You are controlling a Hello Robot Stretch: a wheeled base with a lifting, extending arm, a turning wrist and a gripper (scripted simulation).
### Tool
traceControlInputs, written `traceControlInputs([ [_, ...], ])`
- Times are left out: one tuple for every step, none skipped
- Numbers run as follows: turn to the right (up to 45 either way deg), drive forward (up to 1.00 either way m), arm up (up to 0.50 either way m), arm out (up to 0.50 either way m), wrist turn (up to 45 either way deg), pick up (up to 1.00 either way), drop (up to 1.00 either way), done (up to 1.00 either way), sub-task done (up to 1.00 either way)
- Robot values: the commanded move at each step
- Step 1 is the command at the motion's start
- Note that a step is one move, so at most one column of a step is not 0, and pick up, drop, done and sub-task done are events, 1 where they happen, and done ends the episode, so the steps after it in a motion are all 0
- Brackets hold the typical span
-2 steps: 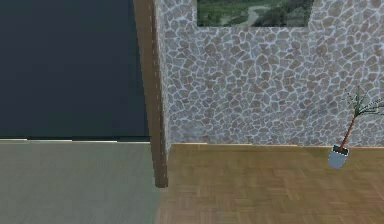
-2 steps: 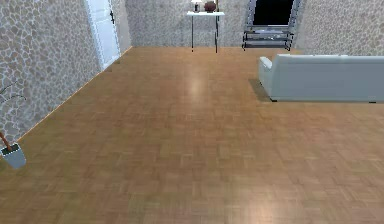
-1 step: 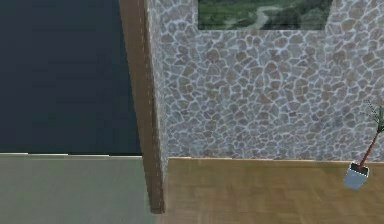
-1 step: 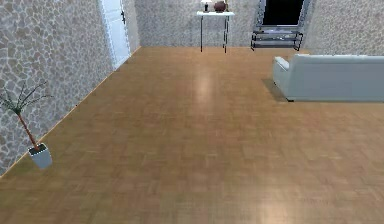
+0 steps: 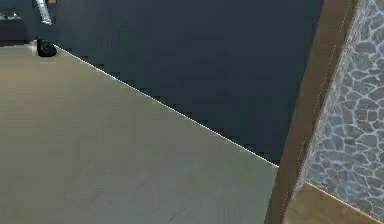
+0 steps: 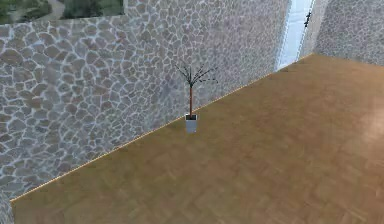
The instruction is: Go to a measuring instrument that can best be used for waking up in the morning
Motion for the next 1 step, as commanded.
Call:
traceControlInputs([
  [-42.0,0.0,0.0,0.0,0.0,0.0,0.0,0.0,0.0],
])
